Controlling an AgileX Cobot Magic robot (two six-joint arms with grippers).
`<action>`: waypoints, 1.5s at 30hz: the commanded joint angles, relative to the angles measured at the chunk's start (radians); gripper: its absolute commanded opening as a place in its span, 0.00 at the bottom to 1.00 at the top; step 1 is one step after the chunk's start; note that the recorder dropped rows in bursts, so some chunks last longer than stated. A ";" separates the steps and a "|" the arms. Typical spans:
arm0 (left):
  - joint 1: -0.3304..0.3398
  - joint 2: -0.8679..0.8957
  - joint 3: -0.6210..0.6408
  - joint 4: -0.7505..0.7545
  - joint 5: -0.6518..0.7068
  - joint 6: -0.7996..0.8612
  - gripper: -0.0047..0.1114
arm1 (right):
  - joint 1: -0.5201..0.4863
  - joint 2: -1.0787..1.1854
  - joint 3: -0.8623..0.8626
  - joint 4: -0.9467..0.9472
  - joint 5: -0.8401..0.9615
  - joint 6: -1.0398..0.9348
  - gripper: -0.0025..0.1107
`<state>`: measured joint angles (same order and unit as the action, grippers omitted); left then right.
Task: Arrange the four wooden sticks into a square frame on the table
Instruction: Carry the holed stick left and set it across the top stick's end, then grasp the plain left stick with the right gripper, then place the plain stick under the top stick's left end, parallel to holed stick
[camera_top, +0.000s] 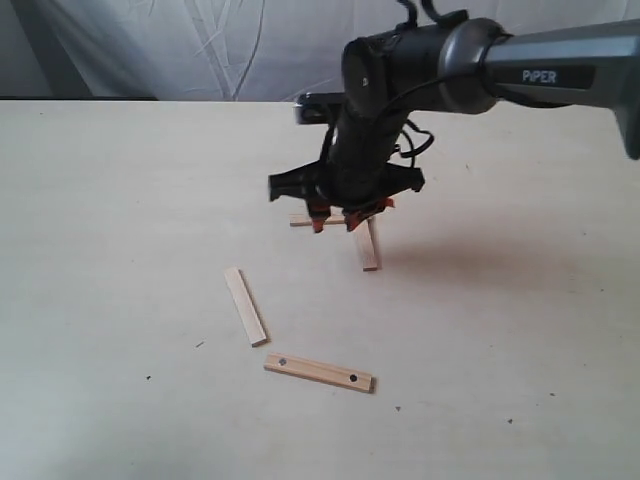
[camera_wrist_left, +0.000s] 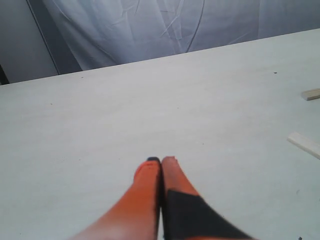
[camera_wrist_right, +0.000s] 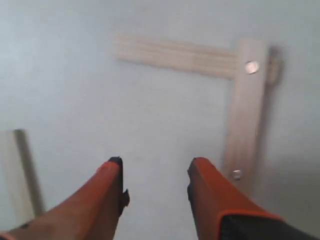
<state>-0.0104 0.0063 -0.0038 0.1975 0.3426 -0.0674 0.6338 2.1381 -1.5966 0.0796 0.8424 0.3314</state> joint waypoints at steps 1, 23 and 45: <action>0.002 -0.006 0.004 0.001 -0.006 -0.001 0.04 | 0.112 0.010 -0.004 -0.003 -0.003 -0.006 0.40; 0.002 -0.006 0.004 0.001 -0.006 -0.001 0.04 | 0.247 0.118 -0.004 -0.019 -0.060 0.027 0.39; 0.002 -0.006 0.004 0.001 -0.004 -0.001 0.04 | 0.054 0.053 -0.004 -0.060 -0.161 0.282 0.03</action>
<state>-0.0104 0.0063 -0.0038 0.1975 0.3426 -0.0674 0.6938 2.1938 -1.5982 0.0556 0.7128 0.5985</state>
